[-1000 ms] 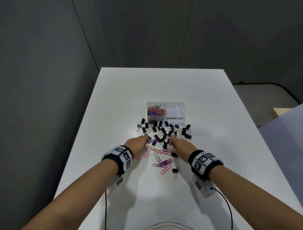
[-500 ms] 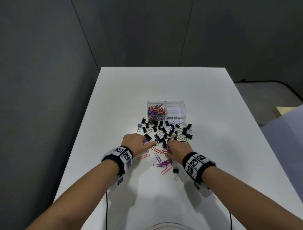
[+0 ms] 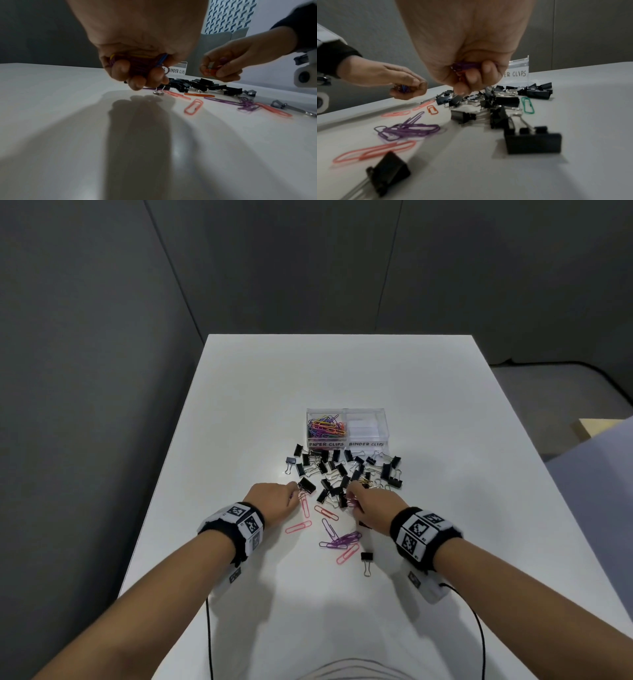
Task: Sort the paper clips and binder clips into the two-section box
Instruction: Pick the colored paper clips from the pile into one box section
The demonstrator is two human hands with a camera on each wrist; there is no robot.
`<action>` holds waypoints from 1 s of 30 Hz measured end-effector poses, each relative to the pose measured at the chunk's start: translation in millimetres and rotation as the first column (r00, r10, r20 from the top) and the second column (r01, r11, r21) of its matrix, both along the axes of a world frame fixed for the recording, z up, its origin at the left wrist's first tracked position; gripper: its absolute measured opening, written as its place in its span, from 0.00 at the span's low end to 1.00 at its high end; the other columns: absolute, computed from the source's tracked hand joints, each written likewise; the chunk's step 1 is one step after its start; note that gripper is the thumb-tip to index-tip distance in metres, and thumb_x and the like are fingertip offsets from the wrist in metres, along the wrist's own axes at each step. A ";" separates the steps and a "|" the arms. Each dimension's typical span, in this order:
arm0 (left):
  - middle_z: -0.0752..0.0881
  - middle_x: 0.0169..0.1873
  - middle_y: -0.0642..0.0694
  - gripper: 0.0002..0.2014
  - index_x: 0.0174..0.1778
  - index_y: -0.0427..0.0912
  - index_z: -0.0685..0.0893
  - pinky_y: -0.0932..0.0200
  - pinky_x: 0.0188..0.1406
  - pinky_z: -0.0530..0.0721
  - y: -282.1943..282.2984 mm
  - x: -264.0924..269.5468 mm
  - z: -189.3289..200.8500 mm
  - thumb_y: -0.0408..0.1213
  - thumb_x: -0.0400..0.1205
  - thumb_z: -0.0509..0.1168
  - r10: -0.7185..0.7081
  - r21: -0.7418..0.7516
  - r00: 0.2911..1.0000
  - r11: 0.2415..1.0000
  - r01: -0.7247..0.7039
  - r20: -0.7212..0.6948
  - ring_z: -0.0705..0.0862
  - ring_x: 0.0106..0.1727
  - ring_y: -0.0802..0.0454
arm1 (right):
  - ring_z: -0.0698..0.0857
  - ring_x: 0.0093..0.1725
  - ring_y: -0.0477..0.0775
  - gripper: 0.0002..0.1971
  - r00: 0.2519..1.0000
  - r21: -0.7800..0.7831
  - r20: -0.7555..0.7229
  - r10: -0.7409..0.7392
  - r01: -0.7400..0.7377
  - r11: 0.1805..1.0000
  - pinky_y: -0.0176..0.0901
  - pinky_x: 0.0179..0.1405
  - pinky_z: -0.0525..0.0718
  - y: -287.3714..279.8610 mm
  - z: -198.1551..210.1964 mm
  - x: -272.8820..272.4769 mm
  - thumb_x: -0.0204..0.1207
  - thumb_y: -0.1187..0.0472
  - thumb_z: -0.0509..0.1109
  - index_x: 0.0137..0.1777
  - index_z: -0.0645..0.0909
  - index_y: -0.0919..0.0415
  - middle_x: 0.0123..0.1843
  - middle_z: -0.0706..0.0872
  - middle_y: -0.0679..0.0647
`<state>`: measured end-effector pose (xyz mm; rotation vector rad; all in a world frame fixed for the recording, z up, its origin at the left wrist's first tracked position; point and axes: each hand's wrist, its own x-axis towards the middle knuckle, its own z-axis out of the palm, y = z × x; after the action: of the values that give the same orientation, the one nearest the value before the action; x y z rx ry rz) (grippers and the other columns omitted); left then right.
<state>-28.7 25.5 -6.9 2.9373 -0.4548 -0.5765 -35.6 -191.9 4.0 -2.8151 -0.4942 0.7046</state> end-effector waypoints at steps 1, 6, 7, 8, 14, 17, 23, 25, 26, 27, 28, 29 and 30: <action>0.80 0.31 0.43 0.20 0.54 0.40 0.75 0.58 0.40 0.69 1.0 1.4 0.4 0.46 0.85 0.41 -0.009 -0.015 1.000 1.000 0.009 -0.007 0.79 0.39 0.43 | 0.76 0.36 0.56 0.12 1.000 0.003 -0.011 0.011 -0.011 1.000 0.43 0.36 0.73 -2.0 2.5 -0.2 0.82 0.60 0.56 0.64 0.67 0.60 0.38 0.79 0.56; 0.88 0.49 0.41 0.13 0.62 0.46 0.76 0.60 0.42 0.69 3.0 7.4 2.4 0.39 0.86 0.49 -0.067 -0.022 0.998 0.998 0.067 -0.004 0.84 0.51 0.42 | 0.75 0.40 0.55 0.11 0.992 0.047 -0.129 0.006 0.001 0.999 0.43 0.40 0.71 -7.8 8.0 -6.1 0.81 0.64 0.54 0.61 0.70 0.59 0.44 0.80 0.56; 0.88 0.49 0.42 0.13 0.63 0.46 0.75 0.59 0.42 0.70 1.8 7.4 3.9 0.38 0.86 0.50 -0.093 0.005 0.996 0.996 0.093 -0.007 0.84 0.52 0.42 | 0.75 0.40 0.55 0.11 0.990 0.057 -0.141 0.017 -0.009 0.998 0.43 0.40 0.72 -8.5 8.1 -8.6 0.81 0.63 0.54 0.61 0.70 0.58 0.45 0.81 0.57; 0.88 0.51 0.42 0.14 0.64 0.47 0.75 0.58 0.43 0.72 1.0 7.1 4.4 0.38 0.86 0.50 -0.123 0.028 0.992 0.992 0.124 -0.014 0.84 0.53 0.43 | 0.76 0.41 0.55 0.11 0.989 0.063 -0.143 0.039 -0.030 0.998 0.43 0.41 0.73 -8.7 7.7 -11.7 0.82 0.62 0.54 0.61 0.71 0.58 0.48 0.83 0.58; 0.88 0.53 0.47 0.17 0.65 0.48 0.73 0.62 0.48 0.73 -6.5 4.3 5.6 0.52 0.84 0.56 -0.234 0.056 0.968 0.969 0.240 -0.092 0.85 0.54 0.45 | 0.84 0.55 0.60 0.17 0.970 -0.060 -0.125 0.209 -0.218 0.974 0.47 0.53 0.80 -4.8 0.5 -23.8 0.80 0.50 0.63 0.64 0.70 0.56 0.59 0.85 0.55; 0.87 0.54 0.45 0.18 0.68 0.47 0.71 0.59 0.51 0.76 -11.5 5.2 9.0 0.47 0.83 0.58 -0.240 0.094 0.967 0.964 0.248 -0.090 0.84 0.55 0.44 | 0.83 0.57 0.59 0.18 0.975 -0.054 -0.110 0.191 -0.198 0.979 0.48 0.55 0.81 -0.9 -2.5 -24.6 0.77 0.49 0.66 0.63 0.72 0.56 0.60 0.84 0.55; 0.85 0.59 0.43 0.15 0.66 0.46 0.74 0.55 0.55 0.78 -14.0 11.2 11.4 0.41 0.83 0.57 -0.229 0.112 0.968 0.964 0.241 -0.106 0.83 0.59 0.42 | 0.82 0.58 0.58 0.11 0.980 -0.046 -0.081 0.180 -0.184 0.982 0.46 0.53 0.79 11.0 -3.6 -21.0 0.79 0.57 0.64 0.58 0.77 0.61 0.61 0.81 0.56; 0.84 0.61 0.44 0.15 0.66 0.45 0.74 0.54 0.56 0.78 -13.5 13.5 9.7 0.42 0.84 0.57 -0.231 0.118 0.966 0.963 0.244 -0.111 0.82 0.60 0.42 | 0.83 0.57 0.58 0.11 0.985 -0.048 -0.088 0.150 -0.154 0.987 0.47 0.54 0.80 9.0 -3.8 -17.1 0.79 0.58 0.64 0.57 0.78 0.61 0.60 0.80 0.56; 0.84 0.61 0.44 0.15 0.65 0.44 0.75 0.54 0.56 0.79 -13.4 14.4 8.4 0.42 0.84 0.58 -0.231 0.124 0.967 0.962 0.244 -0.111 0.82 0.61 0.42 | 0.83 0.56 0.58 0.10 0.987 -0.046 -0.090 0.136 -0.140 0.989 0.47 0.54 0.81 7.2 -4.2 -15.5 0.79 0.58 0.64 0.57 0.78 0.61 0.61 0.80 0.57; 0.84 0.61 0.44 0.14 0.64 0.42 0.75 0.53 0.56 0.79 -13.4 14.8 7.5 0.43 0.84 0.58 -0.231 0.132 0.967 0.961 0.245 -0.111 0.82 0.61 0.42 | 0.83 0.56 0.58 0.10 0.988 -0.046 -0.087 0.127 -0.132 0.990 0.47 0.53 0.81 5.2 -4.6 -14.7 0.79 0.59 0.63 0.57 0.78 0.61 0.61 0.79 0.57; 0.84 0.60 0.44 0.14 0.62 0.41 0.76 0.53 0.55 0.79 -14.1 14.8 6.9 0.43 0.84 0.58 -0.230 0.137 0.967 0.960 0.243 -0.109 0.82 0.61 0.42 | 0.83 0.56 0.58 0.10 0.989 -0.051 -0.080 0.126 -0.130 0.990 0.46 0.52 0.80 3.2 -5.0 -14.3 0.79 0.59 0.62 0.57 0.78 0.62 0.61 0.79 0.57; 0.84 0.60 0.44 0.14 0.62 0.40 0.76 0.53 0.56 0.79 -14.8 14.6 6.4 0.44 0.85 0.58 -0.226 0.137 0.968 0.961 0.240 -0.107 0.82 0.61 0.42 | 0.83 0.56 0.58 0.10 0.989 -0.059 -0.072 0.130 -0.135 0.989 0.45 0.51 0.79 2.0 -4.9 -14.3 0.80 0.59 0.62 0.57 0.78 0.62 0.60 0.80 0.56; 0.84 0.61 0.44 0.14 0.61 0.40 0.76 0.53 0.56 0.79 -15.7 14.3 5.8 0.44 0.84 0.58 -0.223 0.130 0.969 0.963 0.236 -0.104 0.82 0.61 0.42 | 0.83 0.55 0.58 0.10 0.989 -0.063 -0.063 0.133 -0.136 0.989 0.44 0.49 0.78 0.7 -4.7 -14.8 0.80 0.58 0.61 0.56 0.77 0.61 0.59 0.80 0.56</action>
<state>-14.5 9.8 -1.1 2.9966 -0.7829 -0.7945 -50.4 -191.3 -0.7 -2.8337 -0.6673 0.8429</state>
